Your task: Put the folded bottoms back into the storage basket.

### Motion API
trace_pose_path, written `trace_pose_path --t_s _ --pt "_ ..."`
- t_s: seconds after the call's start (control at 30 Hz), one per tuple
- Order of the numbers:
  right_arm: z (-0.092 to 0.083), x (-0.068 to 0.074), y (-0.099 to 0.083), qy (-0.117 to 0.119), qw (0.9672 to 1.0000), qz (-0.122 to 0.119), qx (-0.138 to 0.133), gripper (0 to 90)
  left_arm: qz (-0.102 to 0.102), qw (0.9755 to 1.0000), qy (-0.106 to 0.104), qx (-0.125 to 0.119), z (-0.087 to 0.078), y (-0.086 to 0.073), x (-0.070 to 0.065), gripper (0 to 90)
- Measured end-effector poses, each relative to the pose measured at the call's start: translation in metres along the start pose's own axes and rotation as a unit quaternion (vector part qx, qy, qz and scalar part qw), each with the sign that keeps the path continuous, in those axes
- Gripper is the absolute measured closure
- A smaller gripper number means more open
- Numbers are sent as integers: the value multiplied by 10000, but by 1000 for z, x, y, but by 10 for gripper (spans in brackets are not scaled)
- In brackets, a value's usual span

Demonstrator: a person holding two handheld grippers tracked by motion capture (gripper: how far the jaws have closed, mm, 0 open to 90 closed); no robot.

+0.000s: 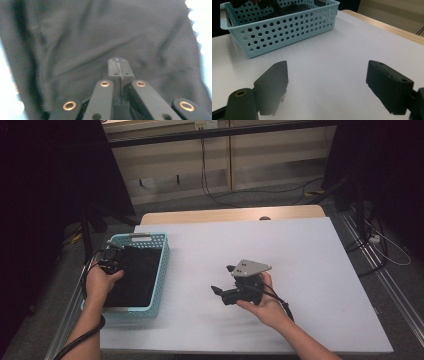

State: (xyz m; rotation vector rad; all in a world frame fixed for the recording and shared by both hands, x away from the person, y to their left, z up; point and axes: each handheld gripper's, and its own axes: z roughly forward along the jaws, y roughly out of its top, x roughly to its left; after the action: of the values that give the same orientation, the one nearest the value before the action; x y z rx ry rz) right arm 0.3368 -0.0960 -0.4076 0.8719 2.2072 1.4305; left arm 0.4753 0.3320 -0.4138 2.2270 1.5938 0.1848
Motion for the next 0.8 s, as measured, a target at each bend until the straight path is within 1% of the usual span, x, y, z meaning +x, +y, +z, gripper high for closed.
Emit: trace_pose_path --t_s 0.03,0.07,0.1,0.13,0.17,0.2,0.23,0.3,0.33,0.37,0.4,0.43,0.47,0.53,0.57,0.6,0.63,0.67,0.73,0.8 --pt "0 0 0 -3 10000 -9 4 176 -76 10000 19 37 3 -2 4 900" --pt "0 0 0 2 10000 -17 13 176 -169 9999 -26 19 3 -3 5 900" --pt "0 0 0 3 10000 -20 14 176 -149 9999 -28 5 2 -4 6 900" --pt "0 0 0 3 10000 -19 7 176 -160 9998 5 129 2 -5 5 900" --pt "-1 -1 -1 9 10000 -34 11 176 -30 9996 20 277 1 -6 5 900" --pt "-1 -1 -1 -6 10000 -32 19 176 -71 9995 8 306 -1 -8 4 900" --pt "-1 -2 -1 -15 10000 -26 23 176 -80 9994 30 349 -2 -9 3 900" --pt "-2 -3 -3 -15 10000 -7 46 175 -76 9991 -3 409 -4 -13 4 900" --pt "-2 -3 -3 -25 10000 -15 57 175 -81 9992 -20 378 -6 -14 5 900" --pt "-3 -3 -4 -26 10000 -21 64 174 -110 9996 23 249 -8 -15 5 900" --pt "-3 -4 -4 -12 10000 7 75 173 -102 9998 31 168 -11 -15 5 900" --pt "-4 -5 -5 -13 10000 18 86 173 -40 10000 31 65 -14 -14 5 900" --pt "-5 -5 -6 -18 10000 7 91 173 -39 10000 11 -39 -17 -13 4 871" --pt "-7 -7 -7 -25 9999 12 119 173 8 10000 -63 -61 -23 -9 0 801" --pt "-8 -8 -9 -35 9999 37 136 172 29 9999 -55 -100 -25 -7 -3 737" --pt "-9 -9 -10 -53 9999 38 141 173 34 9998 -57 -165 -28 -5 -7 692" --pt "-11 -10 -11 -54 9999 60 150 173 78 9998 -76 -187 -30 -2 -11 661" --pt "-12 -12 -12 -67 9998 73 153 172 127 9996 -105 -237 -33 0 -16 607" --pt "-15 -14 -14 -81 9998 119 146 173 262 9991 -182 -263 -37 4 -26 554" --pt "-19 -16 -15 -77 9997 144 161 173 348 9986 -251 -300 -38 8 -36 465"
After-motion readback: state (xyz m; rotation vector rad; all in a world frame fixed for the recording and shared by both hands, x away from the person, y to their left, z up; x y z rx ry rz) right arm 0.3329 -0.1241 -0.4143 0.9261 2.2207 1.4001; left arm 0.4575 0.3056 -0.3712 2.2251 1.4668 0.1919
